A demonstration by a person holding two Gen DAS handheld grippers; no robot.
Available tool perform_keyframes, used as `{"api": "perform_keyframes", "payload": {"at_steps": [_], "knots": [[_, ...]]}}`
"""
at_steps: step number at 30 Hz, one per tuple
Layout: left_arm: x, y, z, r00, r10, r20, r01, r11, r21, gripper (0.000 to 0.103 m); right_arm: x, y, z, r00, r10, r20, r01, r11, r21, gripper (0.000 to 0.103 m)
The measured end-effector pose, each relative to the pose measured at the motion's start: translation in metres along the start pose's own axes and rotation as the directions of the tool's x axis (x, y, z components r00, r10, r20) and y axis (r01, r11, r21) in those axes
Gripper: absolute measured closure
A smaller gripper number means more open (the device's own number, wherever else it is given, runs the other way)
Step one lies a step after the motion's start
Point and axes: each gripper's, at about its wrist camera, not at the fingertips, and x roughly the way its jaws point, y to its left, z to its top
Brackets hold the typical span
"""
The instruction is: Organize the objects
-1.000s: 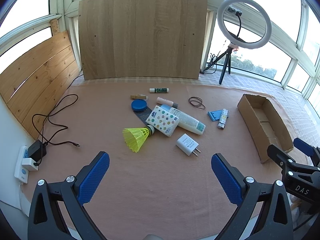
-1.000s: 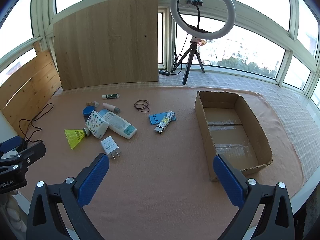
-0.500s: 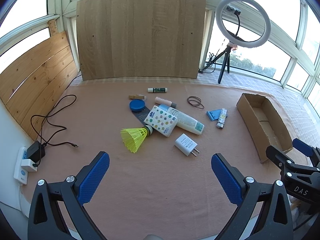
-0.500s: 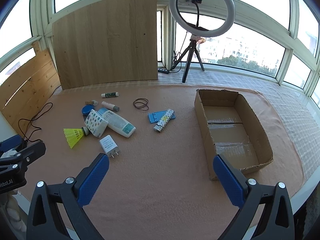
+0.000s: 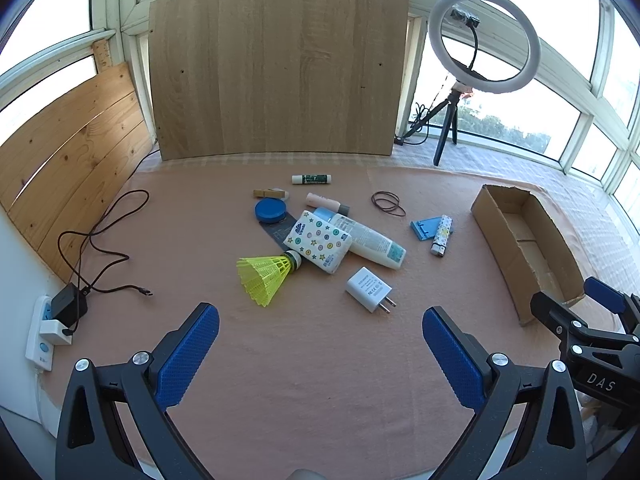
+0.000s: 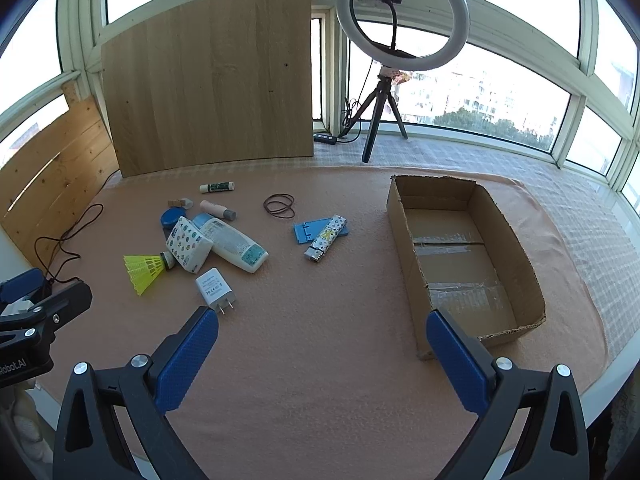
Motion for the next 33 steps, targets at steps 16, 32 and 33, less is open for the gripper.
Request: {"api": "perform_keyframes", "payload": {"at_steps": [16, 32, 33], "knots": [[0.004, -0.003, 0.002, 1.000, -0.006, -0.008, 0.006, 1.000, 0.010, 0.000, 0.002, -0.003, 0.001, 1.000, -0.006, -0.007, 0.006, 1.000, 0.005, 0.000], [0.015, -0.001, 0.006, 1.000, -0.008, -0.026, 0.009, 1.000, 0.014, 0.000, 0.007, -0.005, 0.001, 1.000, -0.010, -0.021, 0.010, 1.000, 0.006, 0.000], [0.017, 0.001, 0.006, 1.000, -0.006, -0.027, 0.006, 1.000, 0.013, 0.000, 0.008, -0.005, 0.001, 1.000, -0.011, -0.024, 0.011, 1.000, 0.007, 0.000]]}}
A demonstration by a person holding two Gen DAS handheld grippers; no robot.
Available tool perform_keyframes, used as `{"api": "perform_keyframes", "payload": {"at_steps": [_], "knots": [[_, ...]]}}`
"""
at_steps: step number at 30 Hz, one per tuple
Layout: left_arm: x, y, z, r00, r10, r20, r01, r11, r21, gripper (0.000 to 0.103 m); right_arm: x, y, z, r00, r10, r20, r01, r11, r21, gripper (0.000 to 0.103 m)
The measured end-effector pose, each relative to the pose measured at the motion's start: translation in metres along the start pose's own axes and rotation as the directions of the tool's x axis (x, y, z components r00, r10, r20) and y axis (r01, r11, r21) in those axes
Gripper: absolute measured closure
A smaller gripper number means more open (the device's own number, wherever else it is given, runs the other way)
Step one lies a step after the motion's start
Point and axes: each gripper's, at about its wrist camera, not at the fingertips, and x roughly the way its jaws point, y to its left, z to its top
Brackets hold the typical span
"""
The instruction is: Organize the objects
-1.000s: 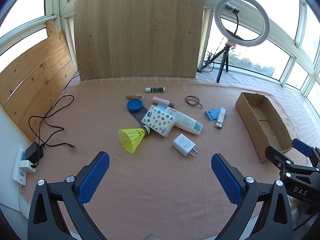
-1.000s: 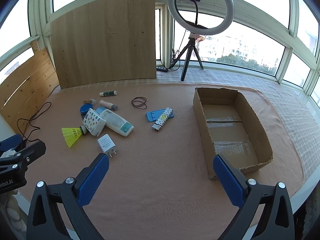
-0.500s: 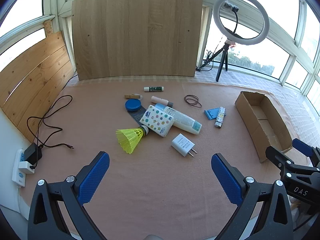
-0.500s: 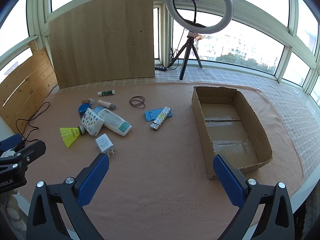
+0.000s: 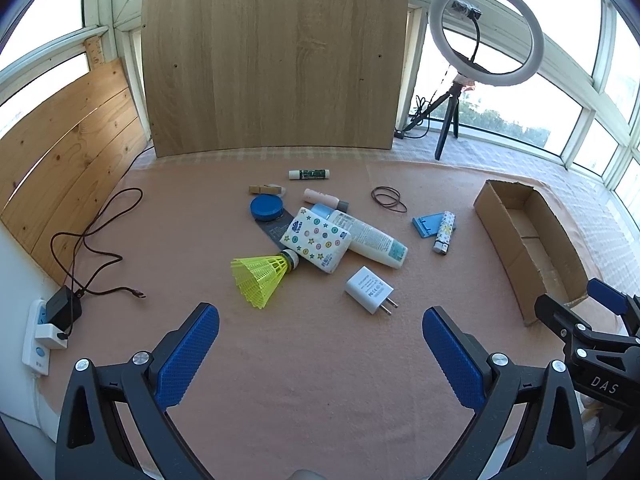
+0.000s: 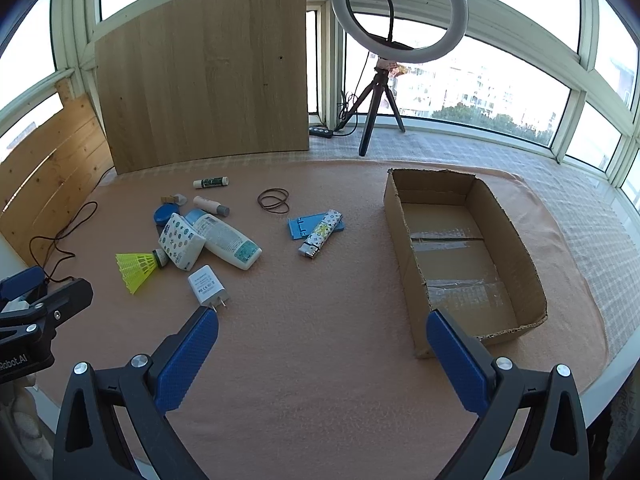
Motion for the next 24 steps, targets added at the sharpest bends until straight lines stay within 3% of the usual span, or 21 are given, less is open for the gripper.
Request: {"api": "perform_keyframes", "payload": {"at_steps": [11, 18, 24], "knots": [[0.036, 0.014, 0.011, 0.999, 0.010, -0.034, -0.011, 1.000, -0.018, 0.000, 0.008, -0.004, -0.003, 1.000, -0.001, -0.030, 0.002, 1.000, 0.010, 0.000], [0.070, 0.015, 0.046, 0.999, 0.011, -0.050, -0.012, 1.000, -0.007, 0.000, 0.011, -0.009, -0.007, 0.999, -0.010, -0.041, 0.011, 1.000, 0.017, 0.001], [0.112, 0.018, 0.081, 0.994, -0.031, -0.101, 0.027, 0.999, -0.042, 0.000, 0.012, -0.022, -0.012, 0.998, -0.027, -0.054, 0.029, 0.999, 0.038, 0.001]]}}
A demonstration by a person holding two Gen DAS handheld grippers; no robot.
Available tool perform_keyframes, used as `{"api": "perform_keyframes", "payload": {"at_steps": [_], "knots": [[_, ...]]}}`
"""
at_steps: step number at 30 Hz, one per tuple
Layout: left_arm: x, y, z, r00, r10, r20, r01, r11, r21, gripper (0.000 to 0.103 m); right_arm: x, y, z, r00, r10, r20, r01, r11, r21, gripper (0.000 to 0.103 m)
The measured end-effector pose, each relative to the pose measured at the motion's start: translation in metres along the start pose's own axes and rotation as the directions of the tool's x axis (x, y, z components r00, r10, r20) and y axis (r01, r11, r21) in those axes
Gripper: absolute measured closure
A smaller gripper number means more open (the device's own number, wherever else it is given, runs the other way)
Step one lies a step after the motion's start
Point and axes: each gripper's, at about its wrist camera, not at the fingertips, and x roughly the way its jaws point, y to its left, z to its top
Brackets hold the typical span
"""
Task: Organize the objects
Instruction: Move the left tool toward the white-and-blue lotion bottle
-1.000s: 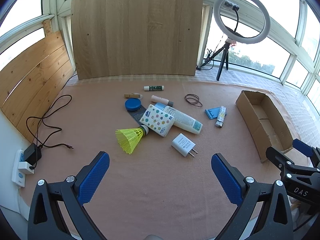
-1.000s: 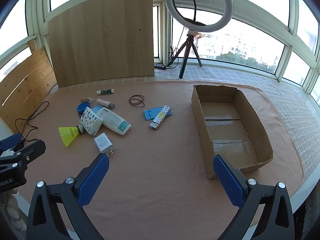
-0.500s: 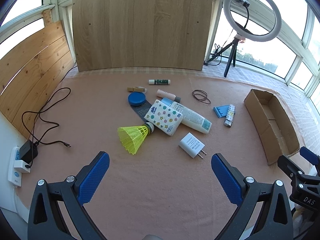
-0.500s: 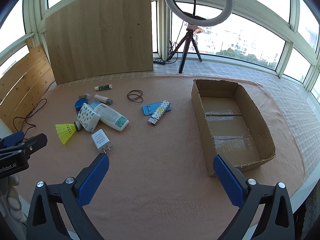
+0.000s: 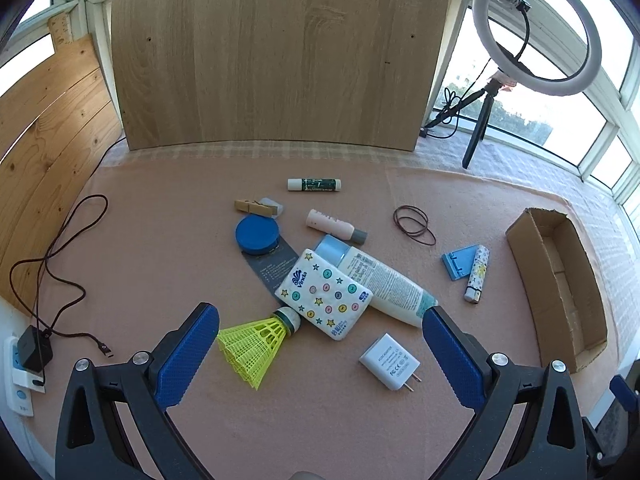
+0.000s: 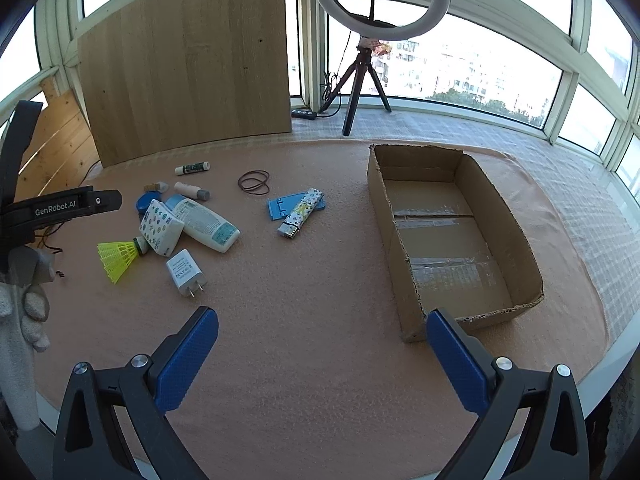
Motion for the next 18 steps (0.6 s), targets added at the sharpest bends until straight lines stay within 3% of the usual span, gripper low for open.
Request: {"api": "perform_keyframes", "payload": {"at_steps": [9, 18], "knots": [[0.070, -0.001, 0.044, 0.994, -0.030, -0.103, 0.026, 0.999, -0.040, 0.002, 0.004, -0.019, -0.007, 0.999, -0.035, -0.026, 0.036, 0.999, 0.023, 0.001], [0.124, -0.004, 0.062, 0.981, -0.029, -0.193, 0.021, 0.999, -0.042, 0.013, 0.008, -0.042, -0.008, 0.997, -0.072, -0.040, 0.074, 0.995, 0.060, 0.001]]}}
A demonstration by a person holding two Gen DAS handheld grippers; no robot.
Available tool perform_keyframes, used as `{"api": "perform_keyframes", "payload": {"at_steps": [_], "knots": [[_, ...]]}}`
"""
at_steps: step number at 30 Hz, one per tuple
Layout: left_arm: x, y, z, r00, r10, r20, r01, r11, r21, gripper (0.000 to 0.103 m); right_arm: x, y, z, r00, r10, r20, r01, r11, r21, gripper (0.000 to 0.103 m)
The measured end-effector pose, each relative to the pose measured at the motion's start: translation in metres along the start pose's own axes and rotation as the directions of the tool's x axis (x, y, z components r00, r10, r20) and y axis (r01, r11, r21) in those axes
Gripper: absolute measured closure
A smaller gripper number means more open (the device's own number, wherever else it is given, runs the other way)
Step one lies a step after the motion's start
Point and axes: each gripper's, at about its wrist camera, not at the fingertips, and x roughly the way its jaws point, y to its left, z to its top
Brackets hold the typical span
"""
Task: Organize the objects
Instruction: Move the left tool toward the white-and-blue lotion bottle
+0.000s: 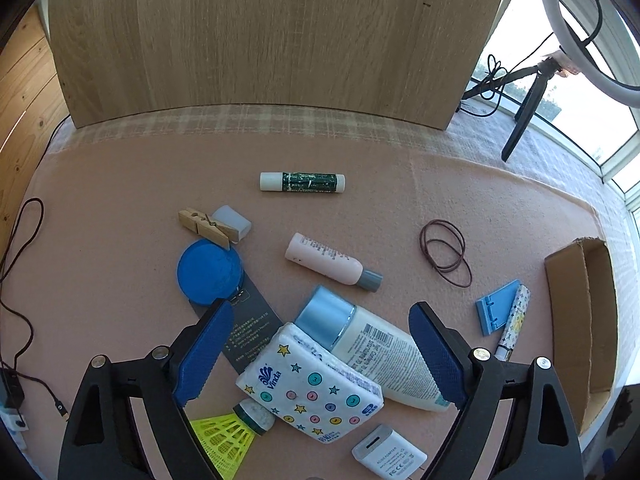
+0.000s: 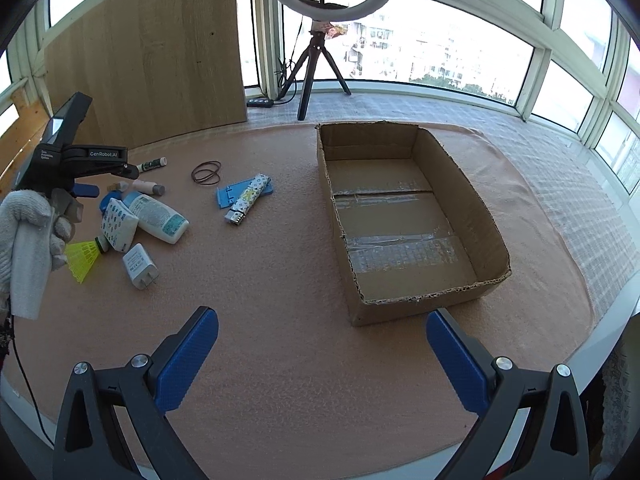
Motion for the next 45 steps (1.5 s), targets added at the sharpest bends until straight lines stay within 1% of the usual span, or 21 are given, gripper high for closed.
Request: {"api": "perform_keyframes", "payload": {"at_steps": [2, 4, 6, 9, 13, 17, 21, 26, 29, 35, 38, 40, 43, 45], "knots": [[0.010, 0.000, 0.002, 1.000, -0.010, -0.028, 0.009, 1.000, -0.002, 0.016, 0.001, -0.002, 0.000, 1.000, -0.002, -0.002, 0.002, 1.000, 0.002, 0.001], [0.019, 0.000, 0.001, 0.998, -0.018, -0.052, 0.017, 1.000, -0.010, 0.025, 0.002, -0.003, 0.000, 1.000, -0.003, -0.004, 0.003, 1.000, 0.002, 0.001], [0.026, -0.002, 0.000, 0.997, -0.021, -0.069, 0.020, 1.000, -0.008, 0.029, 0.002, -0.004, 0.000, 1.000, -0.005, -0.005, 0.005, 1.000, 0.000, 0.001], [0.033, -0.009, -0.005, 0.996, -0.025, -0.080, 0.026, 1.000, 0.007, 0.036, 0.003, -0.005, 0.000, 1.000, -0.007, -0.009, 0.007, 1.000, -0.002, 0.001], [0.034, -0.028, -0.013, 0.997, -0.036, -0.069, 0.040, 0.997, 0.058, 0.040, 0.003, -0.005, 0.001, 1.000, -0.008, -0.013, 0.008, 1.000, -0.007, 0.001], [0.033, -0.054, -0.025, 0.997, -0.045, -0.064, 0.053, 0.990, 0.133, 0.041, 0.003, -0.004, 0.001, 1.000, -0.005, -0.014, 0.005, 1.000, -0.012, 0.001], [0.031, -0.080, -0.042, 0.993, -0.086, -0.081, 0.100, 0.975, 0.199, 0.041, 0.003, -0.004, 0.000, 1.000, -0.005, -0.015, 0.005, 1.000, -0.011, 0.001], [0.035, -0.109, -0.076, 0.980, -0.140, -0.143, 0.174, 0.949, 0.262, 0.041, 0.003, -0.008, -0.001, 1.000, -0.003, -0.015, 0.003, 1.000, -0.003, 0.001], [0.030, -0.121, -0.094, 0.984, -0.126, -0.123, 0.159, 0.938, 0.308, 0.041, 0.005, -0.010, -0.002, 1.000, 0.005, -0.023, -0.005, 1.000, 0.007, 0.001], [0.020, -0.125, -0.113, 0.973, -0.184, -0.138, 0.217, 0.933, 0.286, 0.041, 0.009, -0.013, -0.002, 0.999, 0.035, -0.039, -0.034, 0.999, 0.022, 0.001], [0.010, -0.119, -0.121, 0.969, -0.208, -0.135, 0.237, 0.937, 0.258, 0.041, 0.011, -0.011, 0.000, 0.997, 0.069, -0.040, -0.069, 0.998, 0.016, 0.001], [-0.002, -0.112, -0.125, 0.969, -0.222, -0.111, 0.244, 0.938, 0.247, 0.037, 0.013, -0.008, 0.001, 0.995, 0.086, -0.041, -0.086, 0.996, 0.009, 0.001], [-0.022, -0.100, -0.134, 0.971, -0.226, -0.070, 0.237, 0.938, 0.254, 0.037, 0.018, -0.007, 0.005, 0.990, 0.130, -0.046, -0.129, 0.991, 0.023, 0.000], [-0.030, -0.094, -0.142, 0.969, -0.240, -0.060, 0.247, 0.937, 0.246, 0.037, 0.024, -0.007, 0.009, 0.984, 0.168, -0.057, -0.166, 0.986, 0.036, 0.000]]}}
